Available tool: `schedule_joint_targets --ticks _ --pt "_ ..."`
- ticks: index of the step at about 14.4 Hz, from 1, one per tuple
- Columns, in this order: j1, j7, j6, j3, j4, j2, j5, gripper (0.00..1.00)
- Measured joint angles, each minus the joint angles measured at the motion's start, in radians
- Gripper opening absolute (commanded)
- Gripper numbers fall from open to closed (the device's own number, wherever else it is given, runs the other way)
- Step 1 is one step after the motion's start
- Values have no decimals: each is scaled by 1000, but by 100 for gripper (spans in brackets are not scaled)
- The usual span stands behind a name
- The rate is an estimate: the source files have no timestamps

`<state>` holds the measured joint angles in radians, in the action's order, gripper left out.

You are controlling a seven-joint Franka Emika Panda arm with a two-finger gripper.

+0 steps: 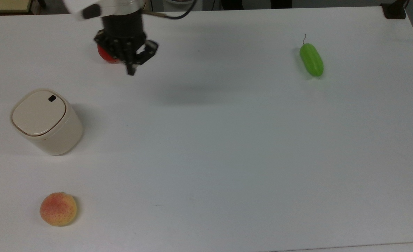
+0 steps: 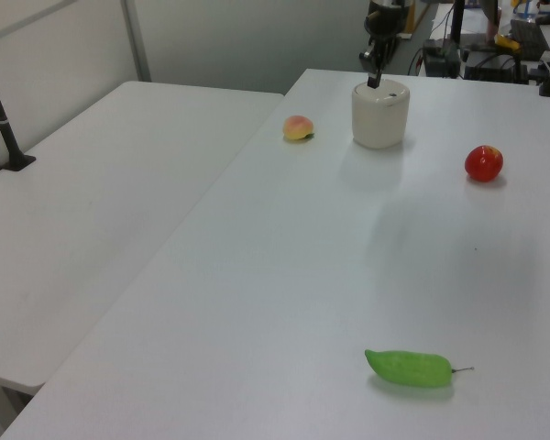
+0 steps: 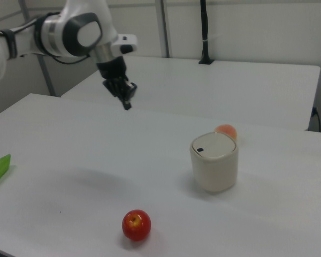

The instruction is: Close garbage bin

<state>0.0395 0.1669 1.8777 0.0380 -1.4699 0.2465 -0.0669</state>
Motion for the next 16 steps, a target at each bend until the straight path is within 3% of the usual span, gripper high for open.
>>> schedule_joint_targets --ticks 4,6,9,10,16 --pt "93 -82 -217 0 -3 -68 -1 0" --pt "103 -152 -267 0 -24 -114 -4 1" --pt "103 -183 -270 1 -56 -158 -15 93" --pt "101 -184 -270 1 -59 -162 -16 100" --pt "95 -186 -270 6 -61 -165 -47 100"
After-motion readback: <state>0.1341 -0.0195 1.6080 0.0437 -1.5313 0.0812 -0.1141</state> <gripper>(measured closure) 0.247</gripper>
